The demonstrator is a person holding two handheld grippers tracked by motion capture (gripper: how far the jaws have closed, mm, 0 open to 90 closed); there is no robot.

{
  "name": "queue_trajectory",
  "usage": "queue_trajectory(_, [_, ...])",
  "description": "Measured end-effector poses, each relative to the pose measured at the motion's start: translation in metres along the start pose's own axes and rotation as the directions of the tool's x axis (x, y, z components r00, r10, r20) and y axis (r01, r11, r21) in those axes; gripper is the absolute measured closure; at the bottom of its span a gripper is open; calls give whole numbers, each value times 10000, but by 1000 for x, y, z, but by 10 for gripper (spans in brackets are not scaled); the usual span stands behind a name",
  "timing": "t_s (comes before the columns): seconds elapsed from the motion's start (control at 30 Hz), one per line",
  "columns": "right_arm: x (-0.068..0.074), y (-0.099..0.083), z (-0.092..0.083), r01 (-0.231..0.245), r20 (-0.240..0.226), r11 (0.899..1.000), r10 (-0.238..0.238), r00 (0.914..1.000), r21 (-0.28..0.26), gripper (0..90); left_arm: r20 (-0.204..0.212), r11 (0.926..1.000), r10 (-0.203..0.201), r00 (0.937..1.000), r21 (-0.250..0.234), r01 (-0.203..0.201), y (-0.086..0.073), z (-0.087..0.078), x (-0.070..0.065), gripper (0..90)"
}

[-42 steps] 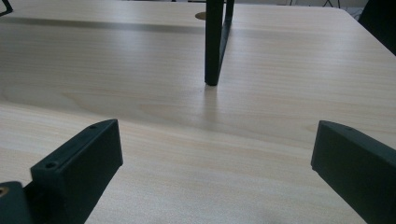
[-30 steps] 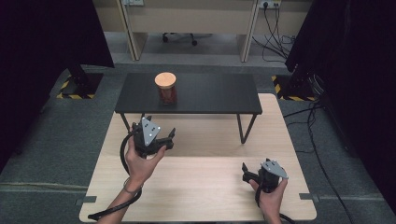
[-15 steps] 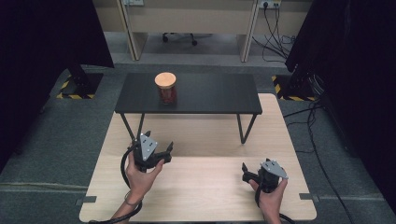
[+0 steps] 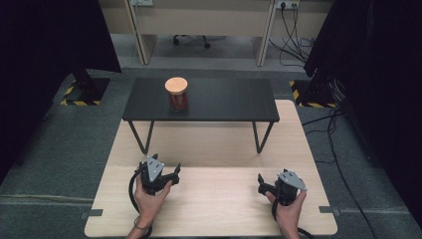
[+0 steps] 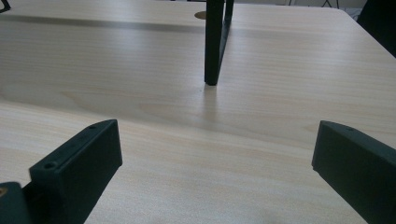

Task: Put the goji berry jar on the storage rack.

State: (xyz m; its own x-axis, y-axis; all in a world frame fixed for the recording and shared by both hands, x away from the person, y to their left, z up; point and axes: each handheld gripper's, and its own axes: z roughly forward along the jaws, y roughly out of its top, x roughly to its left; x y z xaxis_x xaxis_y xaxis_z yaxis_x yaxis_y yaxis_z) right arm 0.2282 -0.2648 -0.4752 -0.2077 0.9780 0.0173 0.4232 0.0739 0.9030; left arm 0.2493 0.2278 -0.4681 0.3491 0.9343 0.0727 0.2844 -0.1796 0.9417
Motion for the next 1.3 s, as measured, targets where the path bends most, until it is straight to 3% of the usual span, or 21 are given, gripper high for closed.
queue_trajectory(0.27, [0,0,0,1,2,10000,-1,10000,-11,16,-8,9998,-191,9998,26,191,-11,0,-2,91])
queue_trajectory(0.57, [1,-1,0,9,47,10000,-9,10000,-31,16,12,9970,-492,9988,598,490,-16,5,-2,98])
queue_trajectory(0.63, [1,0,0,5,47,10000,-5,10000,-26,16,-58,9973,-536,9985,506,538,-17,4,-3,100])
queue_trajectory(1.0, [2,1,1,82,71,10000,-82,9999,41,16,-227,9892,-837,9962,1187,858,-7,9,-4,100])
queue_trajectory(1.3, [0,3,2,-13,26,9998,12,10000,186,15,-365,9861,-970,9946,1319,1011,-4,10,-5,100])
